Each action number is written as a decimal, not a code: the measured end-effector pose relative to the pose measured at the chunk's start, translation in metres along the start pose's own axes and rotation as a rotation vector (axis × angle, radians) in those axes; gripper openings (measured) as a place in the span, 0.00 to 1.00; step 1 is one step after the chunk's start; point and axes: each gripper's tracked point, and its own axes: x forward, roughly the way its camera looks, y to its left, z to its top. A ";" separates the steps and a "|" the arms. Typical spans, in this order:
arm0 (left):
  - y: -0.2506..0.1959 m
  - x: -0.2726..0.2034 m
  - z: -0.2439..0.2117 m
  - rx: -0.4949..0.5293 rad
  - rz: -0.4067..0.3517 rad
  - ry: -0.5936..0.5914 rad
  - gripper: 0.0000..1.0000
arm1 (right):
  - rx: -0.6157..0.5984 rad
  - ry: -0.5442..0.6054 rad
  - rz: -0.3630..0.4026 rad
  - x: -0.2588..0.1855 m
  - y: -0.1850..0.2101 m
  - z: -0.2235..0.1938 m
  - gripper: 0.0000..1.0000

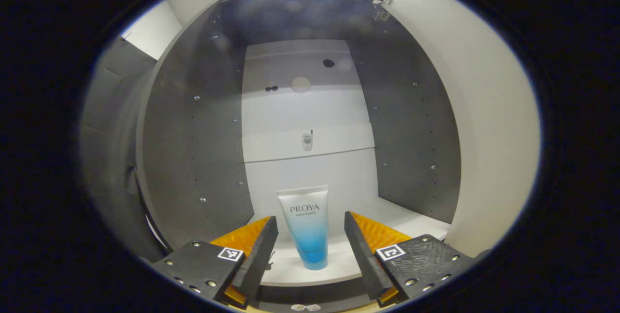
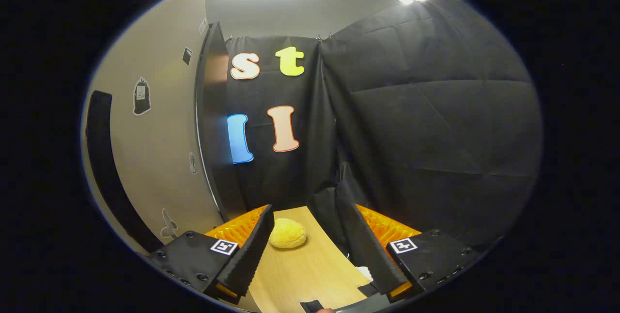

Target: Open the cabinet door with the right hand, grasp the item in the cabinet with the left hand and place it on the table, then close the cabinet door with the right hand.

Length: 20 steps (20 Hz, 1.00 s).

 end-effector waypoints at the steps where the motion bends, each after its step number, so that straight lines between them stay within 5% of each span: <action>1: -0.001 0.002 -0.003 0.000 -0.007 0.007 0.84 | -0.002 0.003 -0.002 0.000 0.000 -0.001 0.98; 2: -0.002 0.002 -0.004 -0.004 -0.009 0.010 0.84 | -0.002 0.003 -0.005 -0.001 0.000 -0.001 0.98; 3: -0.002 0.003 -0.007 -0.009 -0.011 0.017 0.69 | -0.002 0.003 -0.005 -0.002 0.000 -0.001 0.98; 4: 0.002 0.003 -0.009 -0.011 0.002 0.018 0.68 | -0.002 0.003 -0.005 -0.003 0.000 0.000 0.98; 6: 0.002 0.003 -0.009 -0.024 -0.001 0.014 0.51 | -0.003 0.001 -0.005 -0.004 -0.002 0.000 0.98; 20: 0.019 -0.058 0.007 -0.046 0.045 -0.023 0.51 | -0.013 -0.006 0.101 -0.011 0.002 0.008 0.98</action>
